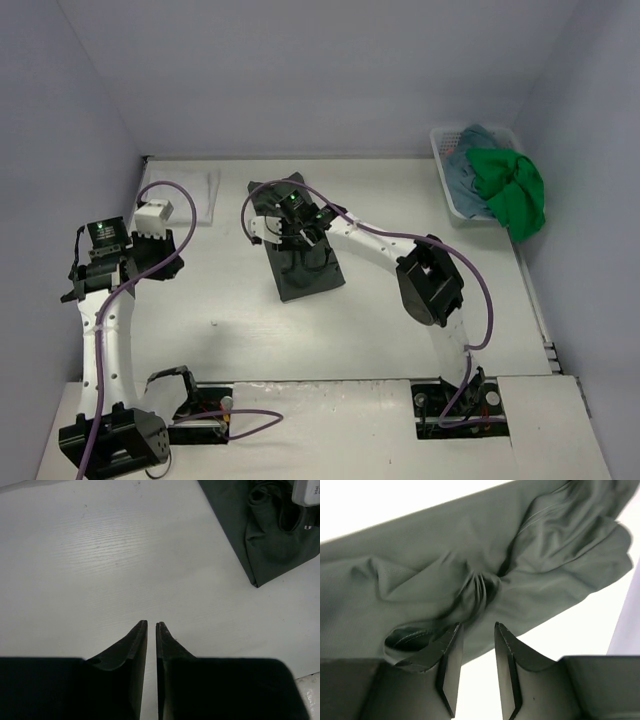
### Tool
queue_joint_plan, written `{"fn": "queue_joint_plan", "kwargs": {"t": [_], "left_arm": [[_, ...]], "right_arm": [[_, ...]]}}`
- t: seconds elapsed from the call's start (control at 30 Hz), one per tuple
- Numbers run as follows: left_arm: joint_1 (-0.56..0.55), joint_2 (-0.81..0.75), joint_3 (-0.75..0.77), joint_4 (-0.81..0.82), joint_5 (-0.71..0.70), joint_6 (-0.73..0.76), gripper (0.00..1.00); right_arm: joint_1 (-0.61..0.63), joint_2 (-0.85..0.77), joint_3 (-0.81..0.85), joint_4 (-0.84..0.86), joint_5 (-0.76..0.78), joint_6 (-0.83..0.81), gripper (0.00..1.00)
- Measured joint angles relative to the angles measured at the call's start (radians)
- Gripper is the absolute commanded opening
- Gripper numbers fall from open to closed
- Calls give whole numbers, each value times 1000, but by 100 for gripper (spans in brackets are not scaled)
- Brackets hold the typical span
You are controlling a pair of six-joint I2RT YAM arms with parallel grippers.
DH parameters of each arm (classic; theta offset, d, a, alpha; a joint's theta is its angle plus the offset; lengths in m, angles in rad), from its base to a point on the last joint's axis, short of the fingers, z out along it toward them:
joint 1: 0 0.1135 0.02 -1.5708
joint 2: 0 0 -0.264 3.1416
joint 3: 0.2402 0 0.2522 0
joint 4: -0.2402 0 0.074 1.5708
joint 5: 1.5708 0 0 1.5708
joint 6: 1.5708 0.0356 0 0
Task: Fold and stack the t-shirts
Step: Fold the tshirt
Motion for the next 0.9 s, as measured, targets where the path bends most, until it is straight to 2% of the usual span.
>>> {"fn": "queue_joint_plan", "kwargs": {"t": [0.2, 0.4, 0.57, 0.73, 0.83, 0.87, 0.9], "left_arm": [[21, -1, -23, 3, 19, -7, 11], [22, -2, -24, 3, 31, -9, 11], [23, -2, -24, 3, 35, -10, 11], [27, -3, -24, 3, 39, -10, 11], [36, -5, -24, 3, 42, -10, 11], [40, -6, -25, 3, 43, -10, 11], [42, -7, -25, 3, 43, -10, 11]], "right_arm": [[-2, 0, -65, 145, 20, 55, 32], [-2, 0, -137, 264, 116, 102, 34], [5, -45, -187, 254, 145, 147, 42], [6, -184, -292, 204, 140, 185, 43], [7, -277, -349, 190, 135, 202, 38], [9, -300, -364, 185, 131, 207, 33], [10, -323, -381, 184, 122, 212, 21]]}}
